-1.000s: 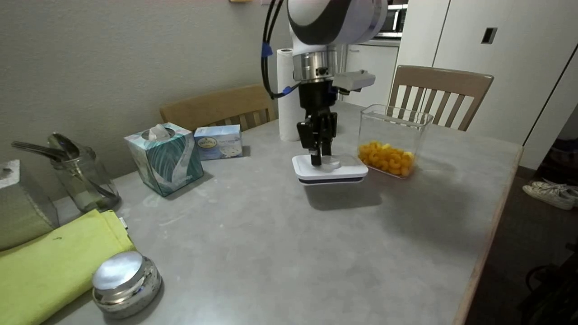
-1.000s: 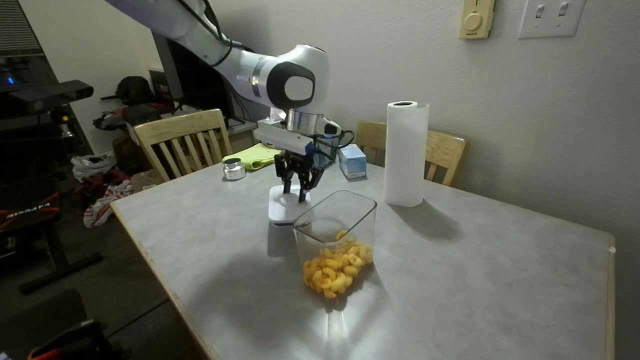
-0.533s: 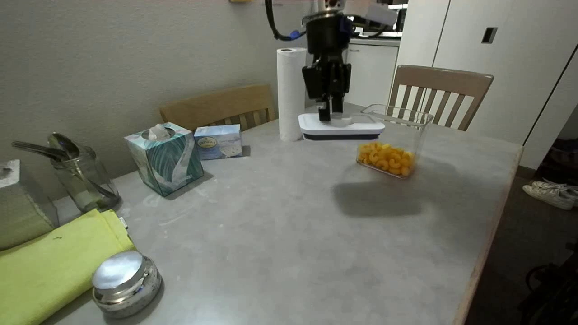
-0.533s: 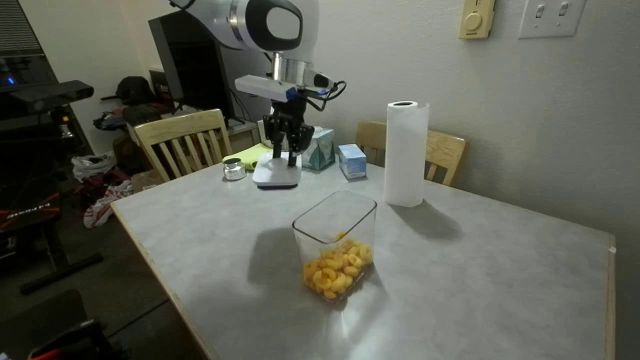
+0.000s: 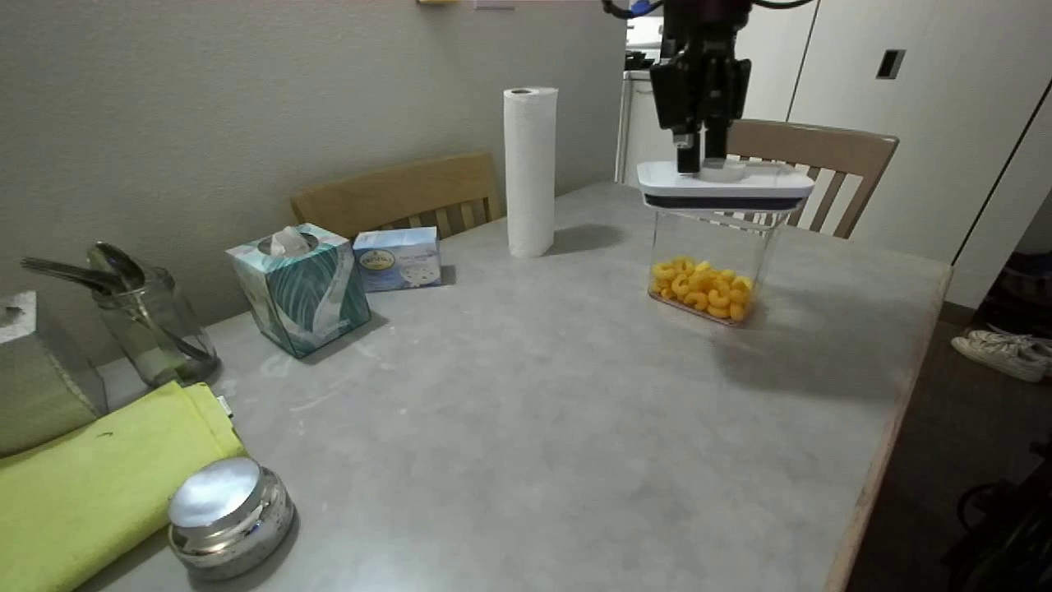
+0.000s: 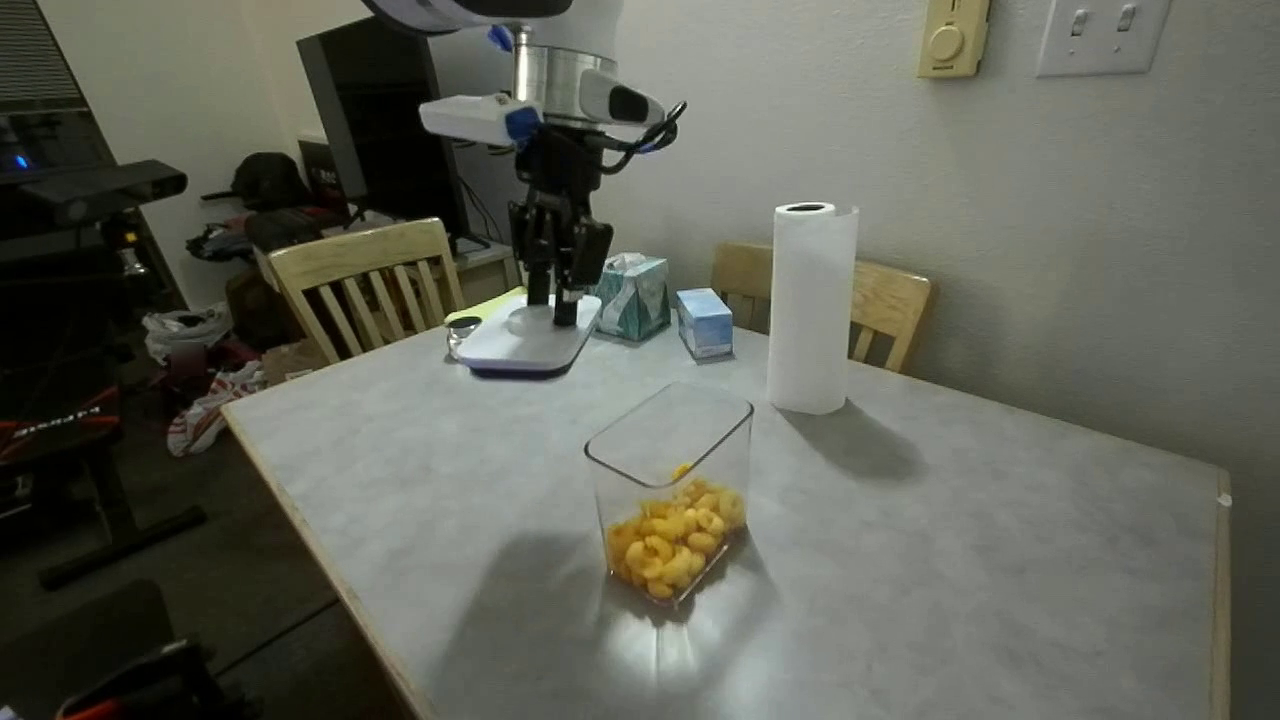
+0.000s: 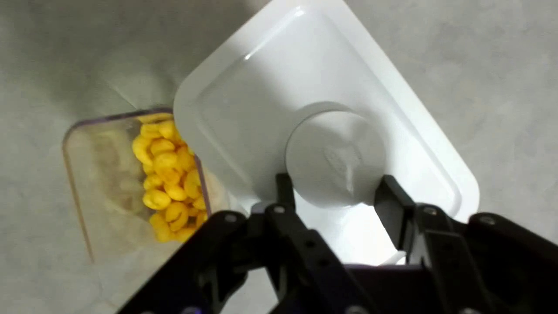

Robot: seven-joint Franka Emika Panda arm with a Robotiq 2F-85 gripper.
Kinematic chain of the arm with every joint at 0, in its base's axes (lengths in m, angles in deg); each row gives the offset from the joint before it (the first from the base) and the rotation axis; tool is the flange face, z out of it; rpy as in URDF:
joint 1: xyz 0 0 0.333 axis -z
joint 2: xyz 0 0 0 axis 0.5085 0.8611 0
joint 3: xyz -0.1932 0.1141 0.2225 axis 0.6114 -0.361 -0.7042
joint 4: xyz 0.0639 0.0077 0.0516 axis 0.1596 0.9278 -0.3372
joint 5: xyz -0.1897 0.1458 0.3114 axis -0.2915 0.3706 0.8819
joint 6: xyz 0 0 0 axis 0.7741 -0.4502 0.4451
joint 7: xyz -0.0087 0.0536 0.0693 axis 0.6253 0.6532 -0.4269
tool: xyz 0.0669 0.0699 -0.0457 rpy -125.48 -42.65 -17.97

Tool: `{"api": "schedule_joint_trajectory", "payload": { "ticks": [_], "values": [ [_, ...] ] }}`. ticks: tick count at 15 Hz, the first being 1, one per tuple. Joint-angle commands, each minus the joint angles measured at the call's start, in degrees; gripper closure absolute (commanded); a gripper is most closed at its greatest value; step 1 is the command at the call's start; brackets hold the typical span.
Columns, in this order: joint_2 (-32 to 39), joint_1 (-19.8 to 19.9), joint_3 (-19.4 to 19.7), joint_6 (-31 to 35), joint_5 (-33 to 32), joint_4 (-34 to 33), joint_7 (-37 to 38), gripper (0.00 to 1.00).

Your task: Put the lid on the clear storage bowl then push the button on the lid

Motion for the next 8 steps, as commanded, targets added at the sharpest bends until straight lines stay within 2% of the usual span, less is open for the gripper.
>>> {"api": "schedule_joint_trajectory", "payload": {
  "ticks": [1, 5, 8],
  "values": [
    [-7.6, 2.3, 2.5, 6.9, -0.3, 12.0, -0.6, 0.75],
    [-10.3, 4.9, 5.7, 17.0, 0.5, 19.0, -1.4, 0.75],
    [-10.0, 6.6, 7.6, 24.0, 1.3, 20.9, -0.6, 0.75]
  ]
}}
